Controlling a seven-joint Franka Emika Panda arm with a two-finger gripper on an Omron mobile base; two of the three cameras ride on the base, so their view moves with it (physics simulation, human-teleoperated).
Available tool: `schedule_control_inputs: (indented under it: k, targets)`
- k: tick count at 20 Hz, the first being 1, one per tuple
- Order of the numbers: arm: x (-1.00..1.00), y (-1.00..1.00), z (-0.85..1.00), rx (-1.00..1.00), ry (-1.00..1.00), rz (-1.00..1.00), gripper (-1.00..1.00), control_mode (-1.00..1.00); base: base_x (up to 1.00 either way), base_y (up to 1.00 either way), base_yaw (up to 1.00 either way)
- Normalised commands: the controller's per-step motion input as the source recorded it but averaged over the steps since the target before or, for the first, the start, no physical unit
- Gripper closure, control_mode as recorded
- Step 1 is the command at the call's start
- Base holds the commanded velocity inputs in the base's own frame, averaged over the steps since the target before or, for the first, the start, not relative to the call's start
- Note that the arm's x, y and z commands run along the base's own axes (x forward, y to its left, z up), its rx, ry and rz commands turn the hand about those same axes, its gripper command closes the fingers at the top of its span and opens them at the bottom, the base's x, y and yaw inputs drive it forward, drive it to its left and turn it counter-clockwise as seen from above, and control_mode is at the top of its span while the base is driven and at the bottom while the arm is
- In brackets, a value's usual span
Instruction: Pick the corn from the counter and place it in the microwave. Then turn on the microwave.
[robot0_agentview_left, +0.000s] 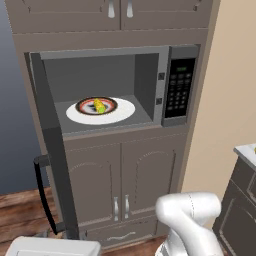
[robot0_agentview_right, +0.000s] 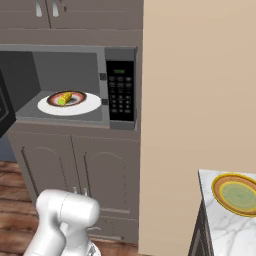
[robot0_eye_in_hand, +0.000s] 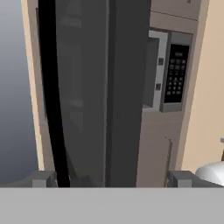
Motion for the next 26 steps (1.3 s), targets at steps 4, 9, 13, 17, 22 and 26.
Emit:
schedule_control_inputs:
  k: [4,9,13,17,22,26]
  targets:
    - [0.22,0.47,-0.34,-0.01,0.0,-0.07,-1.0,-1.0,0.0,0.0,0.0]
    - [0.24,0.47,-0.32,0.0,0.0,-0.06,-1.0,-1.0,0.0,0.0,0.0]
    - [0.23,0.42,-0.24,0.0,0.0,-0.07,-1.0,-1.0,0.0,0.0,0.0]
    - [0.27,0.39,-0.21,0.0,0.0,-0.08,-1.0,-1.0,0.0,0.0,0.0]
    - [0.23,0.35,-0.17,0.0,-0.01,-0.09,-1.0,-1.0,0.0,0.0,0.0]
    - [0.03,0.15,-0.09,0.0,-0.03,-0.12,-1.0,-1.0,0.0,0.0,0.0]
